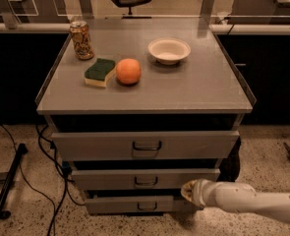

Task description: Close middle drawer

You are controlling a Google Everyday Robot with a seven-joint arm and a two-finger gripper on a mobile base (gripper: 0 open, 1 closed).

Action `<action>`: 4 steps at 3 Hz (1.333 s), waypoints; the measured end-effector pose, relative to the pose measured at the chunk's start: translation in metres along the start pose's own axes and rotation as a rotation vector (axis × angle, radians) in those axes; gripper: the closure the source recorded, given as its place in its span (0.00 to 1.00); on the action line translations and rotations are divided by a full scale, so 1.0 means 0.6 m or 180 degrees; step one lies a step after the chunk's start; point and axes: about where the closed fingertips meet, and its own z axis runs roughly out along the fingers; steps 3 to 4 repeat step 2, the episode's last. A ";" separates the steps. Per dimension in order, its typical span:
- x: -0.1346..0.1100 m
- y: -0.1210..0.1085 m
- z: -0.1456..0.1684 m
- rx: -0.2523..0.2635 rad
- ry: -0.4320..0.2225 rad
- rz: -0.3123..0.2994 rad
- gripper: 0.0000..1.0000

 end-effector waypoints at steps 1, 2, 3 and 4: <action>0.013 0.135 -0.066 -0.0643 0.0049 -0.0042 0.97; 0.014 0.144 -0.065 -0.0730 0.0067 -0.0040 0.74; 0.014 0.144 -0.065 -0.0730 0.0067 -0.0040 0.74; 0.014 0.144 -0.065 -0.0730 0.0067 -0.0040 0.74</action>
Offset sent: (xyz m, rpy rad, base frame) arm -0.0703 0.0013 -0.0012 -0.0052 0.1275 0.0772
